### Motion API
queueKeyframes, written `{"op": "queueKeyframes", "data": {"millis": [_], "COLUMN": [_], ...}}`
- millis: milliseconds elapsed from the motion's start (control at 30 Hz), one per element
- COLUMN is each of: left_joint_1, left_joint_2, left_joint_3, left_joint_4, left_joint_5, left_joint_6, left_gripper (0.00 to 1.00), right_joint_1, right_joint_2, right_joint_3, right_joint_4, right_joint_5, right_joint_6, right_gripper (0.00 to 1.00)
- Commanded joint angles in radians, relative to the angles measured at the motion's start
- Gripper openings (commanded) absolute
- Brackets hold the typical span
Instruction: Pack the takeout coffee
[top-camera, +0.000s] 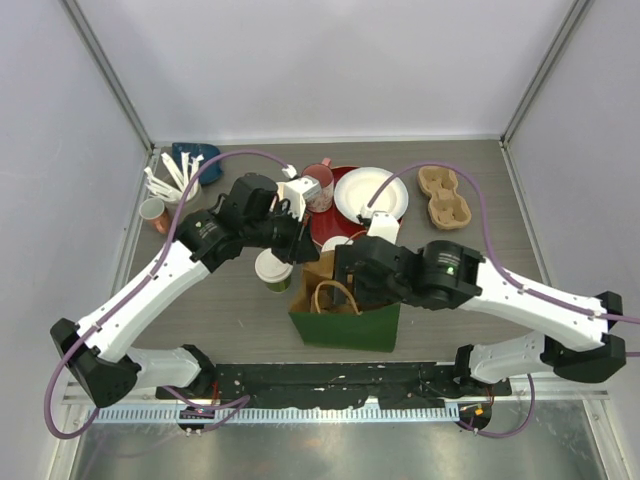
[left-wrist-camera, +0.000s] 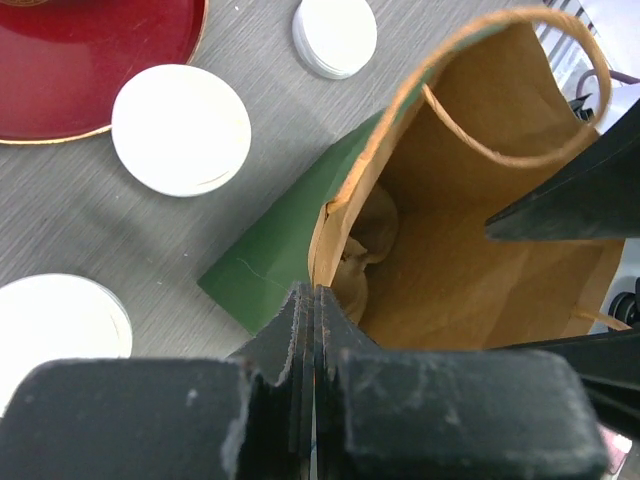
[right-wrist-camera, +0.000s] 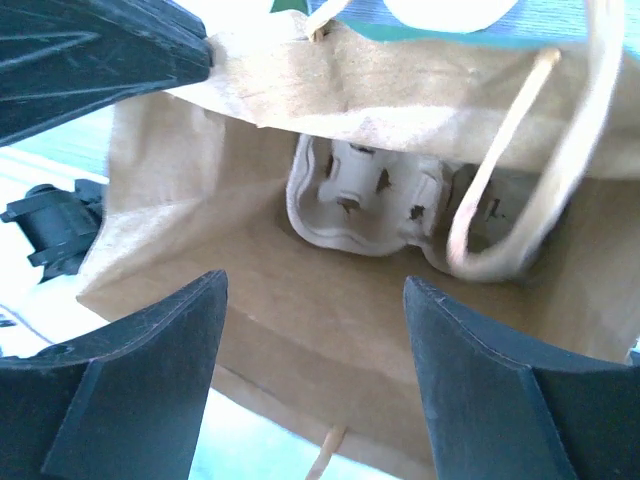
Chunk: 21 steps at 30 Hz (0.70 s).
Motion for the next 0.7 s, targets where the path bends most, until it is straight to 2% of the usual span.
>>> {"op": "queueKeyframes", "data": {"millis": [0,133,233,333,467,667], "left_joint_1": [-0.001,-0.001,-0.001,-0.001,-0.001,-0.001], "left_joint_2": [-0.045,-0.043,-0.048,-0.052,-0.065,-0.089], "left_joint_3": [0.003,0.005,0.000,-0.004,-0.019,-0.052], "left_joint_4": [0.016,0.012,0.021,0.038,0.059,0.093], "left_joint_5": [0.055,0.058,0.054,0.054,0.055,0.061], "left_joint_6": [0.014,0.012,0.009,0.006,0.001,-0.029], "left_gripper": [0.00,0.00,0.00,0.00,0.00,0.00], "right_joint_1": [0.006,0.006,0.006,0.006,0.006,0.005], "right_joint_2": [-0.083,-0.086,-0.041,-0.011,0.006,-0.038], "right_joint_3": [0.035,0.144,0.276,0.385,0.492,0.347], "right_joint_4": [0.044,0.050,-0.011,-0.132,-0.351,-0.350], "right_joint_5": [0.015,0.070,0.114,0.156,0.217,0.150], "right_joint_6": [0.053,0.042,0.053,0.097,0.235,0.281], "right_gripper": [0.80,0.80,0.79,0.79,0.79,0.83]}}
